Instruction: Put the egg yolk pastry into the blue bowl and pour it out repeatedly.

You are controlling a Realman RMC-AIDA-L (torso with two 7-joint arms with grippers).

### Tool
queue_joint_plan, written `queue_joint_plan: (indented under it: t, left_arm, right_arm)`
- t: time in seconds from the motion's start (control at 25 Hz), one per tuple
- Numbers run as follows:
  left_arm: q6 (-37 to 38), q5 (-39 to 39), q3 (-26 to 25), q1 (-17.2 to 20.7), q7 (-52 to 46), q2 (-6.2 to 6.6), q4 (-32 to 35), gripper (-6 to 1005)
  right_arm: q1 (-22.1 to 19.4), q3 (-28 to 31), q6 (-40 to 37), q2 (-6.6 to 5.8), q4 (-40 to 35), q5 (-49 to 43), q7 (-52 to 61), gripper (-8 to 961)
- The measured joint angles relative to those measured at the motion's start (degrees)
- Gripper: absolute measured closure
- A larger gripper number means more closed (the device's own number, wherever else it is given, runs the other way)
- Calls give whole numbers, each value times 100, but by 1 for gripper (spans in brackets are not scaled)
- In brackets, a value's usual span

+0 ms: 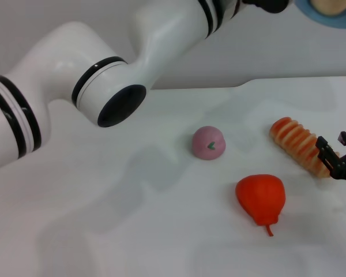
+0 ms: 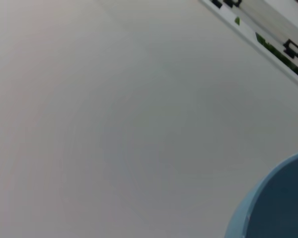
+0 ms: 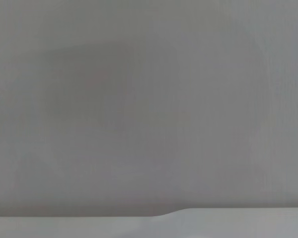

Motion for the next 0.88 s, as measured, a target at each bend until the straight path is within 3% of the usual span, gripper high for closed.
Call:
queue_joint_plan:
  t: [0.32,0.52,0.88]
  left_arm:
    - [-142,-183,29,-201,312,0,89,999]
    - [-635,-1017,-54,-443,1395,0,120,999]
    - [568,-1767,526,-101,2620,1,141,1000]
  right_arm:
    - [-3,1,-1,0,24,1,1,476]
    - [-3,7,-4,0,24,7,0,477]
    - [1,45,-8,-6,10,15,1,479]
